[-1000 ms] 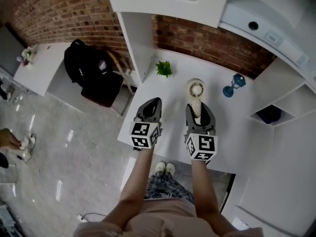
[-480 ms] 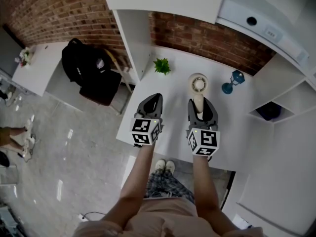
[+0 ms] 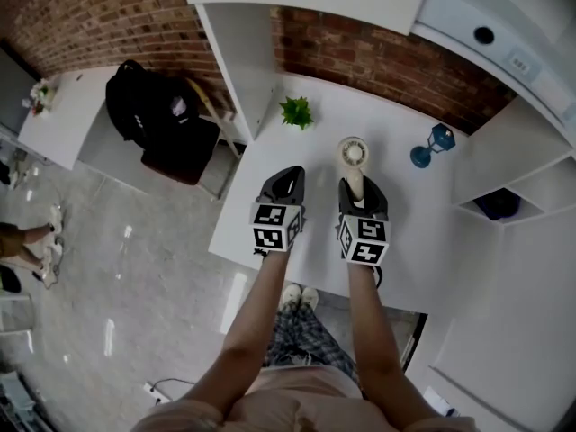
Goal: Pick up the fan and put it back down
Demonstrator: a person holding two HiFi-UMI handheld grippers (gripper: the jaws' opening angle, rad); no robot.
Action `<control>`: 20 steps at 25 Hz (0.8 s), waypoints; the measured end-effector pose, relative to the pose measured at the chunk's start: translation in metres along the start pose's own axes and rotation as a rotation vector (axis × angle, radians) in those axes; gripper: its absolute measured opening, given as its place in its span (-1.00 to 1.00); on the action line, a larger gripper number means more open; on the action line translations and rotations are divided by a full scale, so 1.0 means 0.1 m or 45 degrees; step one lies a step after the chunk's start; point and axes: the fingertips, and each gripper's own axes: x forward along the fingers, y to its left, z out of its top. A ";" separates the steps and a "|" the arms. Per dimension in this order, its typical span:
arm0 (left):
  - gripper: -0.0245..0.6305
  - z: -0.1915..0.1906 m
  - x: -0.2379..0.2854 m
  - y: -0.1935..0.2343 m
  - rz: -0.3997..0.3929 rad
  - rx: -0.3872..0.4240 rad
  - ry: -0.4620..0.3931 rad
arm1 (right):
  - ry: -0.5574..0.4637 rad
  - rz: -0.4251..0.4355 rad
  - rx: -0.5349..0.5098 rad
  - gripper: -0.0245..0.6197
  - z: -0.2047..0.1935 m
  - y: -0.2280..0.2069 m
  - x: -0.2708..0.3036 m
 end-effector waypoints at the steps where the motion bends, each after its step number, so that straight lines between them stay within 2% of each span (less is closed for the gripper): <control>1: -0.84 -0.08 0.04 0.02 0.002 -0.010 0.017 | 0.033 -0.002 0.006 -0.30 -0.11 0.00 0.05; 10: -0.84 -0.56 0.22 0.04 -0.011 -0.062 0.127 | 0.319 -0.006 0.087 -0.30 -0.96 -0.05 0.31; 15: -0.84 -0.66 0.22 -0.01 -0.026 -0.073 0.154 | 0.434 -0.021 0.109 -0.30 -1.19 -0.09 0.36; 20: -0.84 -0.70 0.21 0.01 -0.016 -0.077 0.156 | 0.494 -0.026 0.101 -0.29 -1.31 -0.11 0.40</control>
